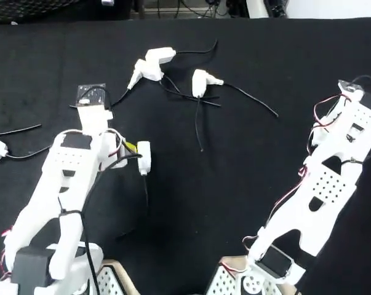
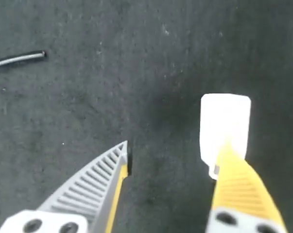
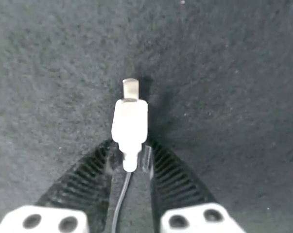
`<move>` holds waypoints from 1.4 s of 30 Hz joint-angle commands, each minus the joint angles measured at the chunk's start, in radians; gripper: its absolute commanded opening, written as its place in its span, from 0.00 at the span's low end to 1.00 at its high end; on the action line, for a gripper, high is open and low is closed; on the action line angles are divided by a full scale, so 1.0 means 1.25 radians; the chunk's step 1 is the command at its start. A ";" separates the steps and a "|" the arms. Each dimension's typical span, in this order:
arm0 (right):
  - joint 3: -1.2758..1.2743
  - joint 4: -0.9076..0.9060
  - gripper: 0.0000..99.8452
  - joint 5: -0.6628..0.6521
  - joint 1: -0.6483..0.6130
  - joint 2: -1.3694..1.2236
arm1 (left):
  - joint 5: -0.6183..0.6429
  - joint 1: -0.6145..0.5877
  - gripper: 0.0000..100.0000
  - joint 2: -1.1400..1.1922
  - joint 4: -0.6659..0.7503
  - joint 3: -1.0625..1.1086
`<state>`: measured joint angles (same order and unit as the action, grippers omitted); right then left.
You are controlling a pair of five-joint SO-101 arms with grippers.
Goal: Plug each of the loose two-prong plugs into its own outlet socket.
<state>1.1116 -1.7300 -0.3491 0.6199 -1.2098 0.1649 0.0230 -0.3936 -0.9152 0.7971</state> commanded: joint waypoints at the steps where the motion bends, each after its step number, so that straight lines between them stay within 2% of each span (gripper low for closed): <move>1: -0.012 -0.018 0.01 0.006 -0.050 -0.073 | -0.007 0.046 0.29 -0.032 0.056 -0.006; 6: -0.017 -0.018 0.01 0.006 -0.047 -0.075 | -0.005 0.190 0.29 -0.015 0.076 0.002; 9: -0.017 -0.018 0.01 0.006 -0.047 -0.075 | 0.022 0.195 0.29 0.029 0.076 0.004; 16: -0.012 -0.018 0.01 0.006 -0.048 -0.075 | 0.016 0.053 0.29 0.117 0.064 -0.025; 27: -0.014 -0.018 0.01 0.006 -0.048 -0.075 | 0.015 0.030 0.29 0.117 0.023 -0.025; 37: -0.012 -0.018 0.01 0.006 -0.050 -0.075 | -0.029 -0.117 0.29 0.117 -0.010 -0.025; 42: -0.014 -0.018 0.01 0.006 -0.049 -0.075 | -0.031 -0.149 0.29 0.117 -0.027 -0.025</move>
<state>1.1116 -1.7300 -0.3491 0.6199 -1.2098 0.1358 -0.1274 -0.2493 -0.9321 0.7971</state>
